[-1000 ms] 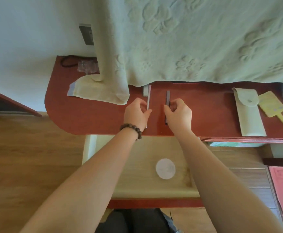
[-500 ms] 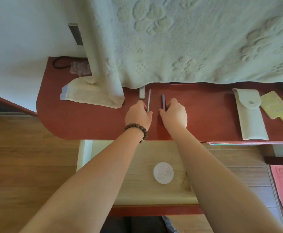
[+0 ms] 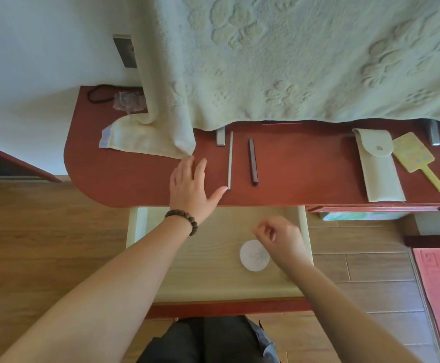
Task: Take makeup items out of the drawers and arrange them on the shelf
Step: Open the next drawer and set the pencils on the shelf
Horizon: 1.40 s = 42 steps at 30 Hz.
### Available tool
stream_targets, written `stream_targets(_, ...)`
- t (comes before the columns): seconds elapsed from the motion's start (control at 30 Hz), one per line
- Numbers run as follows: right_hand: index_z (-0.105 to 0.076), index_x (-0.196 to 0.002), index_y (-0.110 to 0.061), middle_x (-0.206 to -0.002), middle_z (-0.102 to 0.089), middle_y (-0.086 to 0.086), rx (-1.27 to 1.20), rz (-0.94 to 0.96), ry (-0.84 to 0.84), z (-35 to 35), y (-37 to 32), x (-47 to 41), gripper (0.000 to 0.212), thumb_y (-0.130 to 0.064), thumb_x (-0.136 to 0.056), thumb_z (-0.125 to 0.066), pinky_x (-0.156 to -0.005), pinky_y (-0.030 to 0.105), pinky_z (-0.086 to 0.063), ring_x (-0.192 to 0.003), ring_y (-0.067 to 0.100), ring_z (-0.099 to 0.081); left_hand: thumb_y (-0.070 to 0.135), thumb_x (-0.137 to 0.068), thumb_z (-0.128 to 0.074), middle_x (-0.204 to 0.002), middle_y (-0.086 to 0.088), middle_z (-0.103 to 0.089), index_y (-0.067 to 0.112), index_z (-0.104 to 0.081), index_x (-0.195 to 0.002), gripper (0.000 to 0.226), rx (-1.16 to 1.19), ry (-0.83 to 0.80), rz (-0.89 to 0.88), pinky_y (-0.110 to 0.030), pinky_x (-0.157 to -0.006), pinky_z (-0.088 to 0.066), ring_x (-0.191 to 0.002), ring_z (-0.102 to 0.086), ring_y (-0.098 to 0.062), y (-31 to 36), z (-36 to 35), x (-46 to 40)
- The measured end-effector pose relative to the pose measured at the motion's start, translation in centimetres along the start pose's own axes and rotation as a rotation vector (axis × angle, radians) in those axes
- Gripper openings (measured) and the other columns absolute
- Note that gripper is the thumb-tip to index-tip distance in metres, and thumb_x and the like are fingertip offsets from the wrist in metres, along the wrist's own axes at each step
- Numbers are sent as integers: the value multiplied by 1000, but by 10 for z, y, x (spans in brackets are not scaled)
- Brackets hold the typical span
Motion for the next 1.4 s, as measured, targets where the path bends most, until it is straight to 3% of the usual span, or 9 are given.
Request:
stream_targets(0.1, -42, -135, -29, -129, -38, 0, 240, -217, -307, -44, 41, 20, 65, -49, -79, -68, -88, 35, -46, -117, 22, -44, 81, -77, -27, -159, -12, -13, 19, -20, -149, 96, -170, -121, -42, -51, -118, -5, -147, -4, -27, -3, -13, 6)
stream_targets(0.2, -25, -143, -34, -141, -26, 3, 385, -226, -404, -70, 47, 25, 82, -47, -76, -70, -93, 42, -48, -127, 30, -32, 86, -72, -20, -159, -11, -10, 19, -16, -150, 102, -209, -147, -43, -53, -118, -4, -147, -2, -28, -2, -15, 5)
stream_targets(0.37, -28, -140, -28, -139, -29, 6, 512, -131, -381, -89, 33, 20, 68, -20, -82, -61, -85, 38, -51, -123, 30, -31, 87, -71, -20, -160, -10, -5, 20, -11, -151, 104, -224, -167, -42, -53, -118, -1, -147, 3, -27, -4, -16, 4)
stream_targets(0.47, -23, -145, -31, -144, -28, 1, 411, -55, -295, -73, 15, 26, 74, -32, -82, -60, -85, 32, -50, -126, 25, -29, 87, -71, -17, -160, -9, 0, 21, -5, -151, 104, -232, -193, -43, -52, -118, 1, -147, 8, -26, -4, -17, 4)
stream_targets(0.63, -35, -139, -34, -136, -41, -11, 21, 47, 101, 5, -19, 40, 73, -32, -74, -67, -89, 26, -40, -120, 14, -37, 87, -72, -16, -160, -7, 7, 23, 0, -151, 103, -253, -228, -32, -52, -117, 3, -146, 14, -24, -4, -18, 2)
stream_targets(0.73, -41, -137, -31, -137, -42, -6, -57, 47, 322, 46, -18, 14, 73, -25, -72, -74, -87, 29, -40, -121, 15, -39, 88, -71, -15, -160, -5, 10, 25, 3, -151, 103, -258, -250, -25, -51, -117, 5, -146, 16, -23, -4, -19, 1)
stream_targets(0.83, -39, -141, -31, -139, -36, 3, -49, 27, 410, 71, -12, -31, 74, -25, -76, -74, -86, 36, -46, -124, 25, -39, 88, -71, -16, -160, -4, 10, 25, 3, -151, 103, -254, -261, -23, -51, -117, 6, -146, 16, -22, -3, -19, 1)
stream_targets(1.13, -34, -146, -28, -157, -22, 1, 197, -40, 195, 72, -5, -120, 58, -33, -92, -55, -103, 42, -39, -141, 26, -17, 89, -70, -18, -160, -3, 14, 25, 6, -151, 106, -256, -301, -17, -51, -117, 6, -145, 19, -22, -5, -20, -1)
stream_targets(1.4, -38, -143, -26, -158, -20, 1, 156, -73, 201, 72, -5, -123, 59, -32, -90, -61, -106, 42, -35, -143, 25, -16, 89, -68, -16, -160, -5, 11, 24, 6, -151, 108, -269, -298, -22, -52, -117, 4, -146, 17, -23, -4, -20, -1)
Point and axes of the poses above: each hand's wrist, its own x-axis away from the middle knuckle, its own z-axis out of the back of the hand, y = z × x, the point moved 7 cm from there along -x, towards the middle knuckle
